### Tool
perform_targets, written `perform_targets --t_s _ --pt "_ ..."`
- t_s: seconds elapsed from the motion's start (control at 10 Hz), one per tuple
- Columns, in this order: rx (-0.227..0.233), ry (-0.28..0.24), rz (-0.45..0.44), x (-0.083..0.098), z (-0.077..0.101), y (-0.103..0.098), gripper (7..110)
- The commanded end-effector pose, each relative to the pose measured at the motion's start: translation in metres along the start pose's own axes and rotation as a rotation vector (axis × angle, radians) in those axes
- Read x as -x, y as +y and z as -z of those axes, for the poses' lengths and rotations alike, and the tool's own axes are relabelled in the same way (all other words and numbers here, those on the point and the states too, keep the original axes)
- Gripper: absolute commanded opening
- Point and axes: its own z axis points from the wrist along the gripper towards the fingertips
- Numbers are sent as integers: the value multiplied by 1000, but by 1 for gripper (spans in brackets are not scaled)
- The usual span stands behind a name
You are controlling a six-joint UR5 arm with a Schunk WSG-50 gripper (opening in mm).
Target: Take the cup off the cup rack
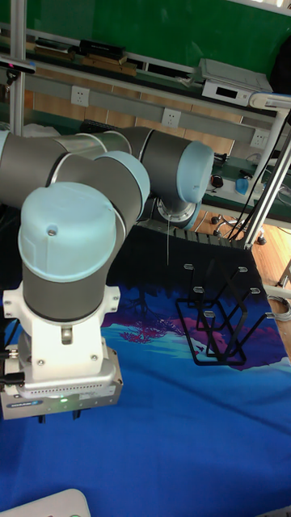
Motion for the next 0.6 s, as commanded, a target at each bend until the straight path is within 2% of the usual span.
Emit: perform_targets --t_s 0.0,0.1,0.2,0.3,0.5 --pt "3 8 -8 -3 1 0 44" --pt "10 8 -12 -4 2 3 44" --pt "19 5 -11 -20 9 10 44" --pt "32 -3 -11 -45 14 17 44" --pt "52 -11 -6 -81 12 19 44"
